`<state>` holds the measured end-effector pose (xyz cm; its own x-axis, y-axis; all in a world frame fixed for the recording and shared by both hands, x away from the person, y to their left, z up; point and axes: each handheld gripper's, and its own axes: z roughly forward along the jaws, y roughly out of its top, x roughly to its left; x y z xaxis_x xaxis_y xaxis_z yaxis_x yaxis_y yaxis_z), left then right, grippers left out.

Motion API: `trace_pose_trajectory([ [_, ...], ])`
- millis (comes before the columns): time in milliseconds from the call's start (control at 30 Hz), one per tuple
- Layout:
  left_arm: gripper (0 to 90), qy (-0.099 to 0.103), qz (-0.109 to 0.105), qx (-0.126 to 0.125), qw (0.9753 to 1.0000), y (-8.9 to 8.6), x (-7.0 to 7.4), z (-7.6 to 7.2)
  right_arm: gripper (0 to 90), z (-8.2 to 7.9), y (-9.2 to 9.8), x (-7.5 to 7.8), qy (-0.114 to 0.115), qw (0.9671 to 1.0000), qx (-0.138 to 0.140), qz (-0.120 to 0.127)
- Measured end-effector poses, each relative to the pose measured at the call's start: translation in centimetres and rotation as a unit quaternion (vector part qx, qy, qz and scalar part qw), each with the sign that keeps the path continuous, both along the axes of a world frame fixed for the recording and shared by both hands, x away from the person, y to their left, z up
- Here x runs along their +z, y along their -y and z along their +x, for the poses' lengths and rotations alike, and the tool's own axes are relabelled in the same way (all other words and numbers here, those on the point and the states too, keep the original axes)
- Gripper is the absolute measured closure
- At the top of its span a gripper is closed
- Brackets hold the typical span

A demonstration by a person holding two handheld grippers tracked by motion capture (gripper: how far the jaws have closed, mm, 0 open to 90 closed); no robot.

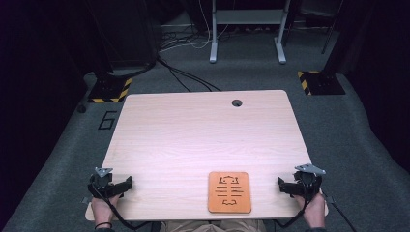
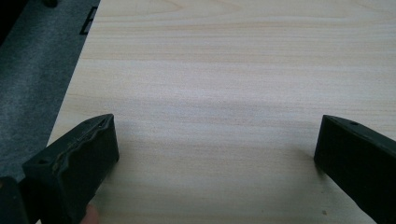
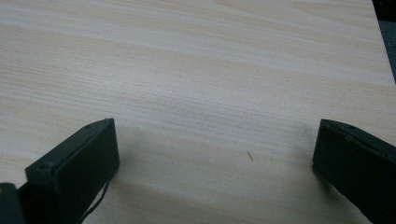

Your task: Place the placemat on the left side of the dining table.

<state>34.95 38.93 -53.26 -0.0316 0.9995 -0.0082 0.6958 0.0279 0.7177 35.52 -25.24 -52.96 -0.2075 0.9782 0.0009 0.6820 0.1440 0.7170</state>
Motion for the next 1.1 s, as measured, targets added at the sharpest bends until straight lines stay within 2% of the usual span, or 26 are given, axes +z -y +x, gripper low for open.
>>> trace_pose_trajectory([
  [233,0.0,-0.001,0.000,-0.003,1.0000,0.0,0.0,0.0,0.0,-0.1,0.0,0.1,-0.001,1.0000,0.006,-0.007],
  [333,0.0,-0.001,0.000,-0.003,1.0000,0.0,0.0,0.0,0.0,-0.1,0.0,0.2,-0.004,0.9999,0.011,-0.002],
  [367,0.0,-0.001,0.000,-0.003,1.0000,0.1,0.0,0.0,0.0,-0.3,0.0,0.3,-0.005,0.9999,0.012,0.010],
  [500,0.0,-0.002,-0.001,-0.004,1.0000,0.0,0.0,0.0,0.0,-0.6,0.0,0.5,-0.004,0.9995,0.019,0.027],
  [533,0.0,-0.001,-0.002,-0.003,1.0000,0.1,0.0,0.0,0.3,-0.8,-0.2,0.7,-0.003,0.9988,0.026,0.040],
  [600,0.0,-0.002,-0.001,-0.004,1.0000,0.0,0.0,0.0,0.4,-1.0,-0.3,0.8,-0.004,0.9987,0.026,0.043],
  [833,0.0,-0.003,-0.002,-0.003,1.0000,0.1,0.0,0.0,1.9,-1.4,-1.9,1.9,0.002,0.9962,0.056,0.067],
  [1100,0.0,-0.003,-0.002,-0.003,1.0000,0.1,0.0,0.0,2.3,-1.4,-4.2,2.1,-0.001,0.9925,0.095,0.077],
])
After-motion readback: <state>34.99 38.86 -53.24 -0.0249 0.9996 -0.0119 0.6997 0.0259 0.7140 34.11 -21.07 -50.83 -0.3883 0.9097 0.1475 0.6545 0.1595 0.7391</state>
